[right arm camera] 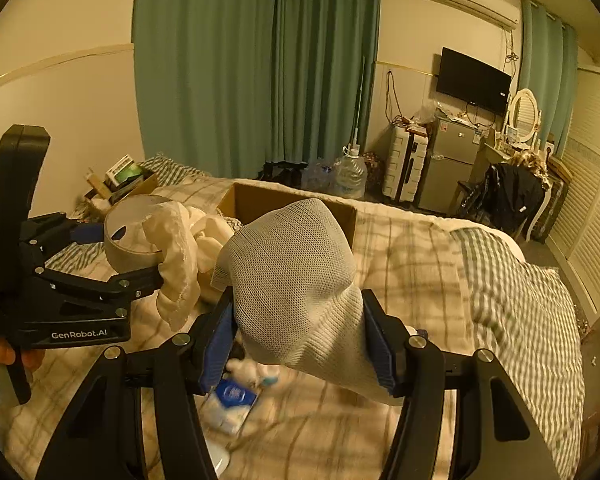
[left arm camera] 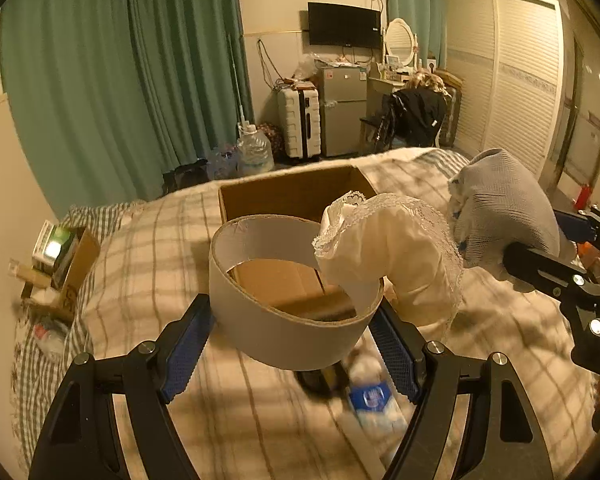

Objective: Organize objects
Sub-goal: 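Carry the sock and tape roll over the cardboard box and open both tools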

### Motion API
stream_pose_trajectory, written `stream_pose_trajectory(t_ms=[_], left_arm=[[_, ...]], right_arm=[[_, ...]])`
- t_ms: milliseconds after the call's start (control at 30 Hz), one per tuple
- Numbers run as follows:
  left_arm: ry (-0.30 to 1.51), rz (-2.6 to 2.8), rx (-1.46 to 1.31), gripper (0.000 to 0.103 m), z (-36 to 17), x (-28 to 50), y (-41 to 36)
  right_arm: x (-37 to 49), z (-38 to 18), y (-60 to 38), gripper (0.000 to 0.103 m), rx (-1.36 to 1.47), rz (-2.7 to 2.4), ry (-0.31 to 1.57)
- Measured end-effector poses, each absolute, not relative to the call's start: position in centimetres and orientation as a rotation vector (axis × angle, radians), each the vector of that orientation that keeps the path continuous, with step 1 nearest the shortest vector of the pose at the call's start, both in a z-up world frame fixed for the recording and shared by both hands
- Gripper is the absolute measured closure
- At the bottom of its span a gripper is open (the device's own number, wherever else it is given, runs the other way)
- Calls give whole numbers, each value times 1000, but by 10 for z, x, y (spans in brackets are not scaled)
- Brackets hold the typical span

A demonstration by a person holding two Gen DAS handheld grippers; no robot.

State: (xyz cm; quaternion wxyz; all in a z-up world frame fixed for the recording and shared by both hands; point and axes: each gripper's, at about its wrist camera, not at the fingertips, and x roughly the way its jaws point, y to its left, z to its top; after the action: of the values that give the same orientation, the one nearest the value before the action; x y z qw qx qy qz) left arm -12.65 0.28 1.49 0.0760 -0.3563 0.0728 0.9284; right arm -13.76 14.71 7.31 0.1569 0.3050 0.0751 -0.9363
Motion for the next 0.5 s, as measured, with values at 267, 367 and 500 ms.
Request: stream_pose_trajectory(t_ms=[267, 367, 500], left_arm=[[275, 2776, -1084, 23, -2, -215, 10], [262, 2773, -1113, 23, -14, -241, 10], [248, 2754, -1146, 23, -34, -265, 9]], right_arm=[[-240, 70, 146, 45, 926, -2655, 149], [-270, 60, 143, 45, 940, -2666, 168], [-302, 39, 143, 47, 959, -2700, 136]])
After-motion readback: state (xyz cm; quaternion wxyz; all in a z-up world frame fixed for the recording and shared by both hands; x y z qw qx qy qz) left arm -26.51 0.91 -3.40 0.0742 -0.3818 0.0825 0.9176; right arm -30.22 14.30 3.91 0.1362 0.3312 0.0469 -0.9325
